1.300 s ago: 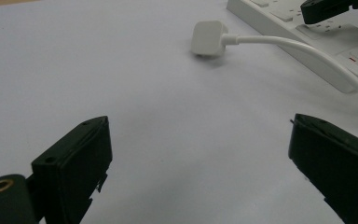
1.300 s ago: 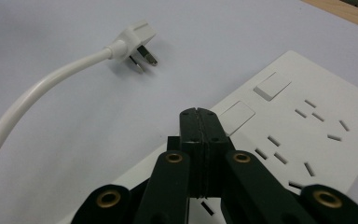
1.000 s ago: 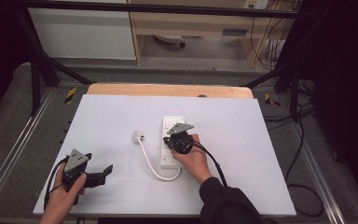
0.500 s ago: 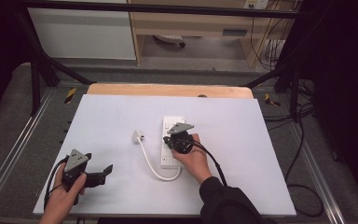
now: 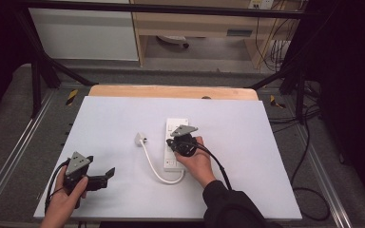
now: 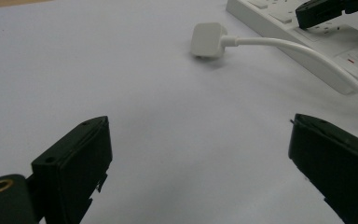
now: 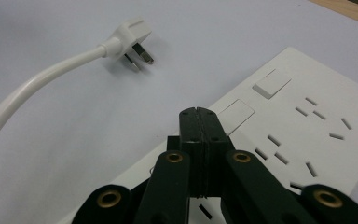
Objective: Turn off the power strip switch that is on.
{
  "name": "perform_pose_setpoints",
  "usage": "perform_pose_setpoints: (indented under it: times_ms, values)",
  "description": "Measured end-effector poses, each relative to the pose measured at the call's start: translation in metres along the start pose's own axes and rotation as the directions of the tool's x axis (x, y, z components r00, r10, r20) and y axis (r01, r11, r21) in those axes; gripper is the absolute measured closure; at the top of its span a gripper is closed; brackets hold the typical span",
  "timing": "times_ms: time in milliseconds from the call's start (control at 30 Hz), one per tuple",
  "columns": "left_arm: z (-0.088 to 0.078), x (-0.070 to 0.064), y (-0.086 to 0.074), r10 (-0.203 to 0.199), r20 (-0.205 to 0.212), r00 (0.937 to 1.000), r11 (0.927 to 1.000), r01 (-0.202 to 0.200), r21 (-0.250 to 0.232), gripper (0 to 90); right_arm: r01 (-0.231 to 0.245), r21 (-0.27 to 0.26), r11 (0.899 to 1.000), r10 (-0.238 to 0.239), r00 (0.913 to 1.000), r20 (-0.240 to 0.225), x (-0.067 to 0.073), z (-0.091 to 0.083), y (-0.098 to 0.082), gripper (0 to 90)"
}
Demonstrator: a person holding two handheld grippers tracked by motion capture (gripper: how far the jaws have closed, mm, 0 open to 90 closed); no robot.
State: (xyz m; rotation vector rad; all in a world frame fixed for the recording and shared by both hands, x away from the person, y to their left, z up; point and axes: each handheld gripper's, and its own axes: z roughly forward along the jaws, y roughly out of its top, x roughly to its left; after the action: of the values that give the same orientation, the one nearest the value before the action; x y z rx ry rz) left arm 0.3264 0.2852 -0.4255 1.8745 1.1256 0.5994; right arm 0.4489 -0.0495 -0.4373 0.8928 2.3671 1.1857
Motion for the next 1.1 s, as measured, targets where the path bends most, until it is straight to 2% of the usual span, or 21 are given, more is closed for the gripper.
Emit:
perform_pose_setpoints:
  times_ms: [1100]
  values:
    - [-0.0001, 0.0001, 0.0001, 0.001, 0.0, 1.0, 1.0, -0.001, 0.0, 5.9, -0.016, -0.006, 1.0, 0.016, 0.9998, -0.016, -0.0001, 0.0017, 0.0, 90.0]
